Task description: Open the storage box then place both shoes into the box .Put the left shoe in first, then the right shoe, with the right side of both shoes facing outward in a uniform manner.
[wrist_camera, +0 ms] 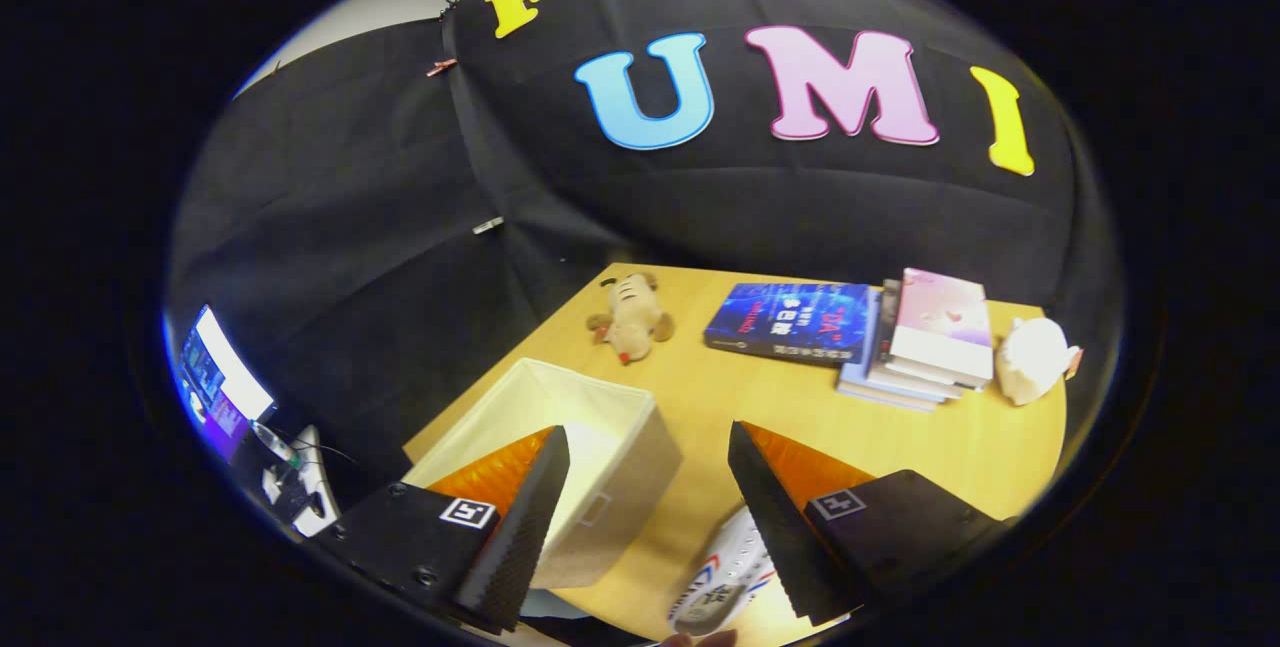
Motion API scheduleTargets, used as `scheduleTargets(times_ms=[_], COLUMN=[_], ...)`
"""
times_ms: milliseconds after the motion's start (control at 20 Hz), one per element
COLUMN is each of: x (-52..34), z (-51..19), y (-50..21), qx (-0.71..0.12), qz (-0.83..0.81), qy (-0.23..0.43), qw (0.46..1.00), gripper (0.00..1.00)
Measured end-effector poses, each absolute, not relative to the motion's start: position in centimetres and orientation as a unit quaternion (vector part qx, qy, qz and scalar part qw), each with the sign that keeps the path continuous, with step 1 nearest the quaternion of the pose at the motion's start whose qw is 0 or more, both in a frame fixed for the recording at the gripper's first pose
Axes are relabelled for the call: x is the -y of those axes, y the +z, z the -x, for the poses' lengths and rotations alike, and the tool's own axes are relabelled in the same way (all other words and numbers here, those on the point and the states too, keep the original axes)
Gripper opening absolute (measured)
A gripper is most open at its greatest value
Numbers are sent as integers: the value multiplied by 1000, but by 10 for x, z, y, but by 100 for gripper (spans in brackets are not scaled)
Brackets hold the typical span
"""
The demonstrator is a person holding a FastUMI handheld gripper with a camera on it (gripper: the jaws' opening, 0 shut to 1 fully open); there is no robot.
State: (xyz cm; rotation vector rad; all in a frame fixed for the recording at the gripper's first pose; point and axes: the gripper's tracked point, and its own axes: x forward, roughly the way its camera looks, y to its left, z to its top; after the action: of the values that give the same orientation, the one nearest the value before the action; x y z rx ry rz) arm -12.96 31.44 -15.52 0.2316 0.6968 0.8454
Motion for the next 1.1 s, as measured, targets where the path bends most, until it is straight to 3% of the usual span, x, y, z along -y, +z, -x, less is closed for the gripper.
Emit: scheduleTargets(times_ms=[350,750,850,1050,1100], x=[-244,-243,-247,-254,-256], z=[151,202,208,211,213], y=[-221,-321,-346,-388,-394], qx=[-400,-525,-548,-584,-593], qz=[-79,-65,-64,-63,-67], qy=[336,324,314,289,285], qw=[849,784,772,756,750], gripper=[98,95,90,89,82])
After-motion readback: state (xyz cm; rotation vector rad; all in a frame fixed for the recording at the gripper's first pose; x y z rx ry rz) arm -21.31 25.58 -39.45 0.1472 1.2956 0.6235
